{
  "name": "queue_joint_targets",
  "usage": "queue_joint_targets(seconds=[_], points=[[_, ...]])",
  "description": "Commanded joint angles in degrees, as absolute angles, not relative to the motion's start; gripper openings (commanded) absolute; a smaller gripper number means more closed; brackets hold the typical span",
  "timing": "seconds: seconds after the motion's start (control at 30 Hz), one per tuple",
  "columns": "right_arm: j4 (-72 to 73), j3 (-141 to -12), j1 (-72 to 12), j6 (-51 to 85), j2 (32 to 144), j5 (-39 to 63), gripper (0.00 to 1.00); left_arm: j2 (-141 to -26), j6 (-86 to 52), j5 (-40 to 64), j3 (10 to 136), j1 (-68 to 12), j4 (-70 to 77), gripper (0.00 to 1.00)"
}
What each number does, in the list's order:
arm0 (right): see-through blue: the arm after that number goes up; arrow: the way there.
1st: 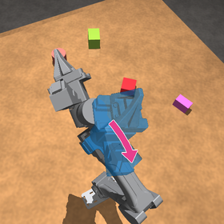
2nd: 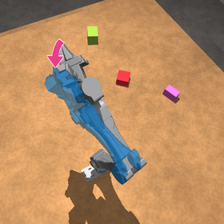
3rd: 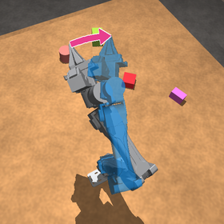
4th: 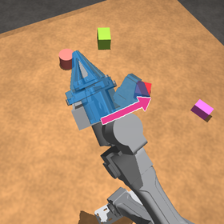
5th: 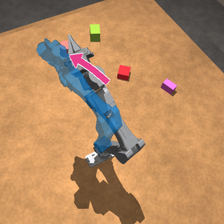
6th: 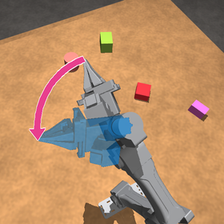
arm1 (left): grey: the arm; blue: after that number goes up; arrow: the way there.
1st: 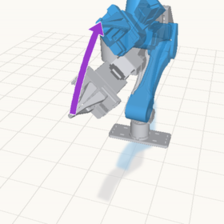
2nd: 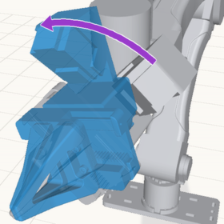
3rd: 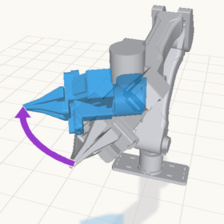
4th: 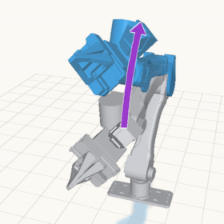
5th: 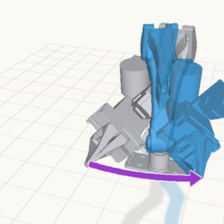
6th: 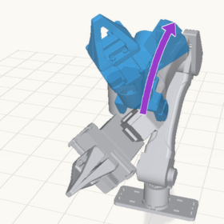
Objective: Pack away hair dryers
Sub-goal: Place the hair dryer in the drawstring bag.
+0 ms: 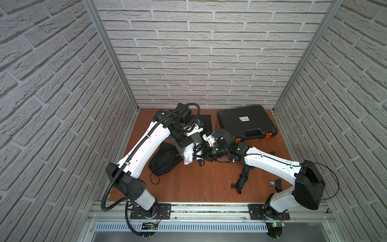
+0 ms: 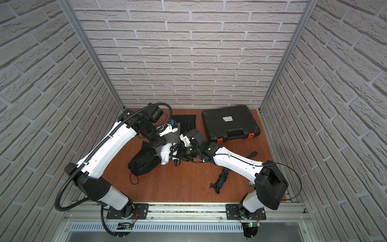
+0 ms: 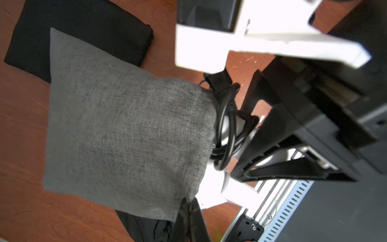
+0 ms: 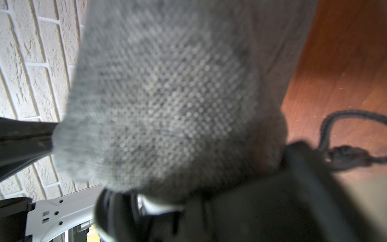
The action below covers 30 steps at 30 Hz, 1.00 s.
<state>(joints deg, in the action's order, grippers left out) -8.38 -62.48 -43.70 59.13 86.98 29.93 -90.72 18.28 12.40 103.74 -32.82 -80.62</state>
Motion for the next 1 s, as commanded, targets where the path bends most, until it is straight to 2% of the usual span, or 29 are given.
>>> queue_joint_targets(seconds=[0.0,0.2,0.3,0.53,0.67,0.83,0.97], points=[[-1.7,-65.0,-43.6,58.0,88.0,32.6,0.03,-91.8,19.3,19.0,108.1,-33.7,-84.0,0.00],[0.3,-64.6,-43.4,59.0,87.9,30.6,0.03,-91.6,21.4,25.1,109.6,-35.3,-87.8,0.00],[3.0,-64.5,-43.4,59.9,87.2,30.9,0.03,-90.8,21.3,23.7,106.7,-35.3,-87.0,0.00],[-3.2,-63.1,-42.0,59.4,83.1,24.6,0.03,-89.8,20.6,21.7,101.5,-35.2,-85.5,0.00],[-8.1,-63.1,-41.7,59.0,81.5,21.6,0.04,-89.0,20.9,27.9,103.3,-34.0,-86.8,0.00],[-9.9,-64.0,-41.7,58.6,80.6,22.5,0.12,-90.3,19.0,35.5,108.2,-30.5,-87.7,0.00],[-12.3,-64.7,-41.8,57.8,80.1,22.4,0.21,-91.0,17.8,37.6,108.0,-30.1,-87.2,0.00]])
